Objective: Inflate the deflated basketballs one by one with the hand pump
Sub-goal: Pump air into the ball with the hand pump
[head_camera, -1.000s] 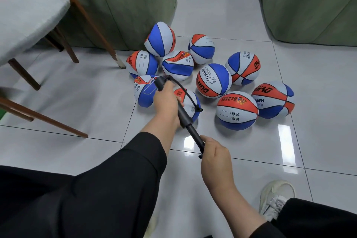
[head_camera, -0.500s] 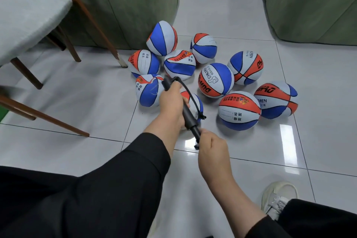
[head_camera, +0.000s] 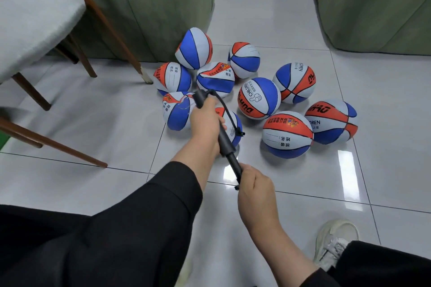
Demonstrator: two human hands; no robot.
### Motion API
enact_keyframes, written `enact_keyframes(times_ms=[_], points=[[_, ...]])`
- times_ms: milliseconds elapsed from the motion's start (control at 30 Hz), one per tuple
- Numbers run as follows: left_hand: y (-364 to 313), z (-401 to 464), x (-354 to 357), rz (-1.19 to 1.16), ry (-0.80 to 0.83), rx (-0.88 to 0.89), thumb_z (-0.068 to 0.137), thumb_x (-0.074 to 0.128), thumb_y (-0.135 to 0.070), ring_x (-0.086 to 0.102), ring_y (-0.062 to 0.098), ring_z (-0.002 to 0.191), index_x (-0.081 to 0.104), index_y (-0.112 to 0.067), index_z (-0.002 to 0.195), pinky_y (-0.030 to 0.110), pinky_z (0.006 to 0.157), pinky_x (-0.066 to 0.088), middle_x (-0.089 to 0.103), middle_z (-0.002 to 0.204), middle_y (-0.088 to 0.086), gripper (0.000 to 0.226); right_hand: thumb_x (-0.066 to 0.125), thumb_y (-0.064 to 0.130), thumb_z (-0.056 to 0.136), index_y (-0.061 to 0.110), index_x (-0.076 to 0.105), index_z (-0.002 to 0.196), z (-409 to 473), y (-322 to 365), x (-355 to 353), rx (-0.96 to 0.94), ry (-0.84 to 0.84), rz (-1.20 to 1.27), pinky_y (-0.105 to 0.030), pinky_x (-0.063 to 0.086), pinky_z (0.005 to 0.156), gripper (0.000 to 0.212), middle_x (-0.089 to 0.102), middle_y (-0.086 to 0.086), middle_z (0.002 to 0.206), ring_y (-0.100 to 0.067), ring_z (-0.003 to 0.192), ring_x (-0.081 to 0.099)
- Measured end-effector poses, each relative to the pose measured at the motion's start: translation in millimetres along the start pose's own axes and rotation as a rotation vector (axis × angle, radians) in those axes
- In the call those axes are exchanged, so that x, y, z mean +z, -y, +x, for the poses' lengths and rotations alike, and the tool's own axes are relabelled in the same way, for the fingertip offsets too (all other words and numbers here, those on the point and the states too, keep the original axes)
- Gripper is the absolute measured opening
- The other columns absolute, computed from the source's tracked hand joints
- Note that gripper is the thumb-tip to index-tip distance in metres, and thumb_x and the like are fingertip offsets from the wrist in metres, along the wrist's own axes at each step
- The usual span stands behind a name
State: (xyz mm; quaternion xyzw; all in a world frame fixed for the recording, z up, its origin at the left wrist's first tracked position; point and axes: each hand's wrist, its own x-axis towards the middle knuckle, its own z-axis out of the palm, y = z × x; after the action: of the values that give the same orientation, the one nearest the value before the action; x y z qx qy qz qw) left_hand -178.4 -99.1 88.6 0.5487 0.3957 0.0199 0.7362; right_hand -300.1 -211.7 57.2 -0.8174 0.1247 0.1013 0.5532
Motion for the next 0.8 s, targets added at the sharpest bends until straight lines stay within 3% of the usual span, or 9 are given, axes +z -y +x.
enact_keyframes(times_ms=[200, 300, 400, 533, 667, 800], points=[[25, -15, 5, -0.047, -0.011, -0.002, 0.095, 0.059, -0.031, 0.047, 0.016, 0.042, 0.056, -0.013, 0.091, 0.022, 0.044, 0.045, 0.051, 0.049, 0.000, 0.019, 0.033, 0.021, 0.102, 0.014, 0.054, 0.075, 12, 3, -6, -0.008, -0.047, -0.020, -0.036, 0.036, 0.055, 0.035, 0.056, -0.010, 0.066, -0.028, 0.069, 0.052], [27, -8, -2, -0.082, 0.003, -0.079, 0.095, 0.060, -0.028, 0.046, 0.016, 0.043, 0.056, -0.012, 0.093, 0.023, 0.048, 0.046, 0.050, 0.053, 0.000, 0.017, 0.032, 0.028, 0.101, 0.025, 0.048, 0.066, 9, 7, -2, -0.031, 0.009, -0.050, -0.036, 0.037, 0.059, 0.039, 0.059, 0.000, 0.066, -0.013, 0.065, 0.054], [21, -1, -10, -0.071, -0.004, -0.095, 0.093, 0.062, -0.026, 0.047, 0.016, 0.046, 0.056, -0.012, 0.094, 0.024, 0.050, 0.046, 0.050, 0.056, 0.001, 0.015, 0.030, 0.038, 0.094, 0.028, 0.054, 0.068, 3, 5, 0, -0.016, 0.042, -0.038, -0.035, 0.039, 0.059, 0.037, 0.062, 0.000, 0.072, -0.002, 0.064, 0.055], [-4, 19, -21, -0.055, -0.062, -0.072, 0.091, 0.065, -0.032, 0.052, 0.014, 0.046, 0.061, -0.015, 0.101, 0.023, 0.047, 0.049, 0.053, 0.060, 0.000, 0.020, 0.026, 0.036, 0.087, 0.002, 0.064, 0.099, -10, -3, -5, -0.008, 0.095, -0.067, -0.043, 0.050, 0.072, 0.052, 0.063, -0.013, 0.078, 0.003, 0.073, 0.062], [-25, 35, -29, -0.030, -0.104, -0.026, 0.091, 0.065, -0.037, 0.052, 0.016, 0.055, 0.064, -0.019, 0.096, 0.024, 0.054, 0.050, 0.054, 0.061, -0.001, 0.018, 0.031, 0.031, 0.097, 0.007, 0.068, 0.110, -13, -10, -8, -0.010, 0.115, -0.071, -0.040, 0.053, 0.078, 0.046, 0.068, -0.007, 0.083, 0.006, 0.079, 0.061], [-21, 29, -23, -0.033, -0.101, -0.027, 0.093, 0.064, -0.035, 0.051, 0.016, 0.056, 0.062, -0.018, 0.096, 0.026, 0.057, 0.052, 0.054, 0.062, -0.001, 0.017, 0.022, 0.035, 0.085, 0.014, 0.069, 0.127, -10, -7, -7, -0.006, 0.081, -0.060, -0.034, 0.051, 0.081, 0.066, 0.073, -0.007, 0.112, 0.010, 0.078, 0.060]])
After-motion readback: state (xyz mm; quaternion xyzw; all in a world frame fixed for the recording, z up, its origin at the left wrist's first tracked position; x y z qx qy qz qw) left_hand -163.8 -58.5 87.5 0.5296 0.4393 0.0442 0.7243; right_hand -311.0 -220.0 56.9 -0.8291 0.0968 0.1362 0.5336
